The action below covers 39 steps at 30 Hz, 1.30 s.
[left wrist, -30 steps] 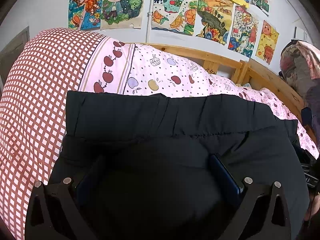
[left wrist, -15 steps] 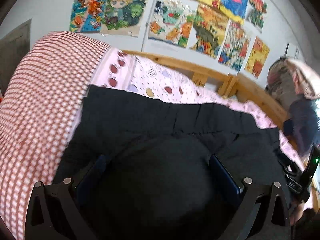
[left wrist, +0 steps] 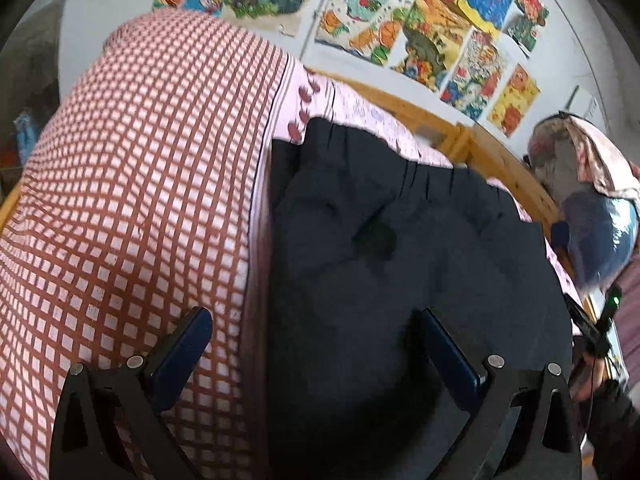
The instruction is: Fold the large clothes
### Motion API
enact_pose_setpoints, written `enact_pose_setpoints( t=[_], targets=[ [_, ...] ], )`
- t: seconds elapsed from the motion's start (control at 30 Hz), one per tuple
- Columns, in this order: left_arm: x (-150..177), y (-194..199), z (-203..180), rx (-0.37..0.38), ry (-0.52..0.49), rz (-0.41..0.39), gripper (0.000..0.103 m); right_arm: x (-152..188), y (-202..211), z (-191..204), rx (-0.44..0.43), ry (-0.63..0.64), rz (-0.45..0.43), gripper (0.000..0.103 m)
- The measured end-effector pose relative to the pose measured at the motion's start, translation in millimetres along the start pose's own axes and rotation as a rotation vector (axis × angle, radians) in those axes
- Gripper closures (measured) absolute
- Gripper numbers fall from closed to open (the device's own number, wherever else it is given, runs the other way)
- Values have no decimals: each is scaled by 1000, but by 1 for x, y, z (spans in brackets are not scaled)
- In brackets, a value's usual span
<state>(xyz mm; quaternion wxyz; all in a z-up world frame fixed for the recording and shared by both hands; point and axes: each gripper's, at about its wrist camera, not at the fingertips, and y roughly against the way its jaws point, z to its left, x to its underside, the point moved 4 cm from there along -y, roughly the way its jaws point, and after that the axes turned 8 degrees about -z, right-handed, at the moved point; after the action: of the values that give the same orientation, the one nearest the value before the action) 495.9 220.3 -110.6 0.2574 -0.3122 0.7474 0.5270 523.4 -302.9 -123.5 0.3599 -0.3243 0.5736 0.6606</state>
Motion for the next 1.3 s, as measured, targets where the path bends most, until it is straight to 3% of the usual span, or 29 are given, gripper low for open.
enact_pose_setpoints(
  t=[0.17,0.27,0.57,0.77,1.07,1.3],
  targets=[
    [6,-13,8,61,17,32,0,15,-29,-8,-79,-85,101,1],
    [11,-25,7,88,12,72,0,24,-37,-8,-102,-106,104,1],
    [23,-37,20,201,76,86,0,37,-43,-8,-135,-122,90,1],
    [26,-33,27,193,72,82,0,33,-45,-3,-163,-111,123,1],
    [24,-39,11,184,60,74,0,45,-62,8,-333,-202,261,1],
    [32,-39,12,208,62,53,0,54,-63,15,-321,-189,226,1]
  ],
)
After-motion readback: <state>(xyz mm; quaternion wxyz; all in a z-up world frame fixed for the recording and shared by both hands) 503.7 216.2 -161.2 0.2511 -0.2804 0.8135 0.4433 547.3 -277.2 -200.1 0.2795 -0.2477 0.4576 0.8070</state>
